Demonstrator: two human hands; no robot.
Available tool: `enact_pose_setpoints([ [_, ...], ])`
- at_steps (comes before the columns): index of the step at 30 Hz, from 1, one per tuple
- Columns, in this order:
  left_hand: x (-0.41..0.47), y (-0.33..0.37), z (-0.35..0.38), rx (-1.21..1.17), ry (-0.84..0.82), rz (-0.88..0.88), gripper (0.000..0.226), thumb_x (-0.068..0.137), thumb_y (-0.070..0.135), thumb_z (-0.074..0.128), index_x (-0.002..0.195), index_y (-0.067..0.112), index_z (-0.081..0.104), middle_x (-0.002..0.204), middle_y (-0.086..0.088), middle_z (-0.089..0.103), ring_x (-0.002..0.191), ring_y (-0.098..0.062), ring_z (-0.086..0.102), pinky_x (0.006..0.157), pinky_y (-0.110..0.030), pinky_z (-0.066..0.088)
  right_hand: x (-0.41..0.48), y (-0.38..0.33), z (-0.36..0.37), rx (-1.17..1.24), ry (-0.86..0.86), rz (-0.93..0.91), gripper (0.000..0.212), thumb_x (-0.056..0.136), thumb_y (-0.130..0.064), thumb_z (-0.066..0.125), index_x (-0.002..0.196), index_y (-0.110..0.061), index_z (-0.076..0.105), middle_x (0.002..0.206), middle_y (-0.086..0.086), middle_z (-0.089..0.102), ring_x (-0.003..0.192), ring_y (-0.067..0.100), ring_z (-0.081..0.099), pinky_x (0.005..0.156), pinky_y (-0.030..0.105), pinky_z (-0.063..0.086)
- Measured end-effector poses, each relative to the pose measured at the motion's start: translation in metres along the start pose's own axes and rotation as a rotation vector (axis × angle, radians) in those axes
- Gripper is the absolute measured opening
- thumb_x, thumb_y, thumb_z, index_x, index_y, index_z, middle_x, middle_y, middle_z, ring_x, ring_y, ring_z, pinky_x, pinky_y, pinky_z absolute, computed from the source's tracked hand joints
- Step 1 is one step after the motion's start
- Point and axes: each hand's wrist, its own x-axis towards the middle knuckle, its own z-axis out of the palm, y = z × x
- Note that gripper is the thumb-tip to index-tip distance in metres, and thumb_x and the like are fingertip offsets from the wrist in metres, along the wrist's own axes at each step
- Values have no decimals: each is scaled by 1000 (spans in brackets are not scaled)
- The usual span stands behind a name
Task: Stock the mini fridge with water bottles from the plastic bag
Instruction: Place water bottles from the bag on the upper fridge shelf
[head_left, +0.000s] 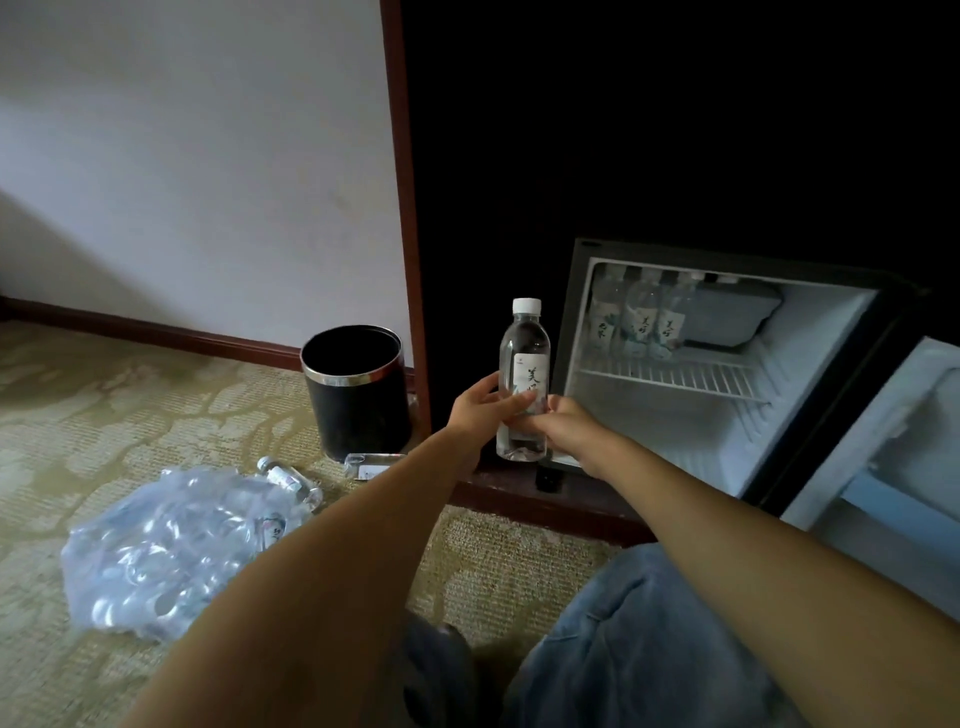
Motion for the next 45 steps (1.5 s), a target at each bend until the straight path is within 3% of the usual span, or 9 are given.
enact_pose_setpoints([
  [5,-5,-10,4,-89,47,0,49,84,11,69,131,8,54,119,-21,63,111,-33,62,99,-47,48,-2,1,0,32,3,44,33,80,-10,73,110,-7,62,94,3,69,93,18,66,79,28,51],
  [11,-1,-24,23,-95,-26,-14,41,86,8,67,125,3,57,114,-22,65,101,-30,64,89,-40,53,-12,9,-20,-27,21,98,26,83,-5,69,108,-9,62,82,-3,69,67,3,67,51,12,48],
  [15,7,-36,57,-26,-83,-24,44,85,12,69,126,4,57,113,-18,67,101,-28,66,90,-38,54,-26,20,-53,-22,72,156,32,83,-6,69,114,-10,60,98,2,70,83,10,68,69,21,54],
  [19,15,-45,96,86,-187,-6,42,81,18,74,120,13,60,98,-4,68,79,-12,67,61,-15,53,-38,42,-89,56,201,187,37,81,-6,70,116,-12,61,110,7,69,104,20,65,97,37,50],
  [25,33,-75,163,135,-274,-34,27,81,11,73,106,14,63,85,1,67,74,-13,66,61,-23,56,-42,88,-147,156,333,208,42,78,1,70,117,-9,61,102,11,72,97,26,68,95,40,52],
  [30,59,-107,206,189,-272,-84,29,79,13,75,104,8,62,99,-13,69,86,-25,68,76,-39,58,-26,127,-183,166,446,273,38,78,-6,73,114,-14,62,99,10,72,93,27,69,93,44,53],
  [35,101,-117,227,252,-205,-14,33,80,21,75,109,15,61,80,9,65,68,-2,62,49,-11,48,19,145,-200,167,499,195,19,90,-19,61,109,-23,62,98,1,72,90,17,69,78,31,56],
  [39,132,-103,233,262,-135,43,39,84,20,70,121,23,57,89,4,67,70,-4,63,56,-15,50,54,129,-213,103,518,76,16,92,-8,56,102,-21,59,87,-3,66,74,4,64,57,14,48],
  [45,172,-80,251,291,-158,125,55,89,26,63,140,28,44,124,0,63,113,-18,60,93,-36,52,87,103,-246,142,535,-26,32,86,-1,62,114,-16,59,93,-6,68,79,2,64,55,10,48],
])
